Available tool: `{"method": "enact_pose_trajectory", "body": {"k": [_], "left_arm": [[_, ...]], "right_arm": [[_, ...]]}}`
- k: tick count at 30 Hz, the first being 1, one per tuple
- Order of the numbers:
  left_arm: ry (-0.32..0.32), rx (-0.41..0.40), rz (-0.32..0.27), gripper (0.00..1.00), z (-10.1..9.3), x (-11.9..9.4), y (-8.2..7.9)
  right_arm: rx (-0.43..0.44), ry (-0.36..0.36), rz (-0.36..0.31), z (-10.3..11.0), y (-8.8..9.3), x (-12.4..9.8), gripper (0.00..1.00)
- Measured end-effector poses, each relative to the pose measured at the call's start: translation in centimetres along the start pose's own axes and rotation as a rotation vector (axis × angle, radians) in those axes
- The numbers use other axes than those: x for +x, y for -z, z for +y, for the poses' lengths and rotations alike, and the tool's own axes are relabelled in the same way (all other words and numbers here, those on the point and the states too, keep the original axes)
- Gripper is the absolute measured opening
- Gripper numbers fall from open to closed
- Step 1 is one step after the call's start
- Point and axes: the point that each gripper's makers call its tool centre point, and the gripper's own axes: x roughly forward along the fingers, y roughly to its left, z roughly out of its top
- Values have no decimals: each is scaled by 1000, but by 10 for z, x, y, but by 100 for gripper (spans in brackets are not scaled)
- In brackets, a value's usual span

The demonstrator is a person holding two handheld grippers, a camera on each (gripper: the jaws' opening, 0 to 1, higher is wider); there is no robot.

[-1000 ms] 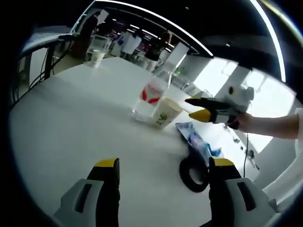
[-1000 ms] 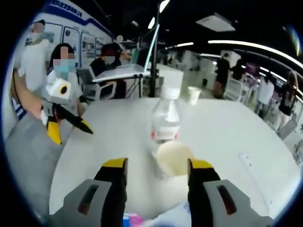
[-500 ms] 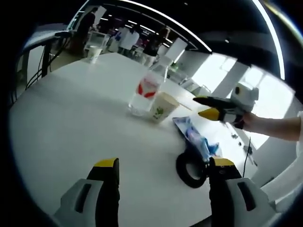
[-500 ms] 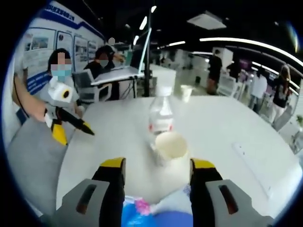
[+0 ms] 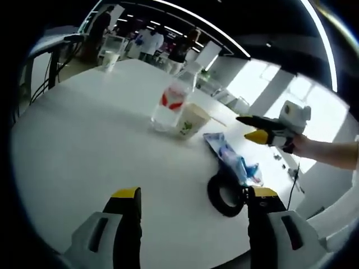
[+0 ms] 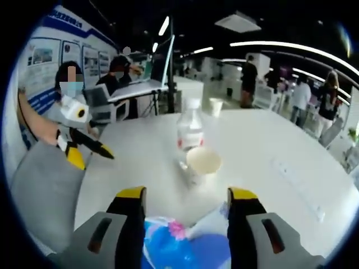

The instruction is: Arrange the tabletop items into an orderly group along one side of the table until the central work area is clear of visible clutter.

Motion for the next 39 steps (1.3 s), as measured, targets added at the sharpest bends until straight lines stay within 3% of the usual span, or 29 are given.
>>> {"method": "enact_pose_trajectory", "body": {"k": [13, 16, 28, 39], "left_arm": [[-1, 31, 12, 72, -4, 0, 4], [0, 62, -5, 72, -6, -1, 0], [2, 106, 6, 70, -9, 0, 2], [30, 123, 21, 69, -16, 3, 5]], "right_arm": [[54, 28, 10, 13, 20, -26, 59], [101, 53, -23, 13, 18, -34, 59], [143, 104, -37, 19, 28, -58, 60], [187, 148, -24, 32, 50, -79, 60]]}}
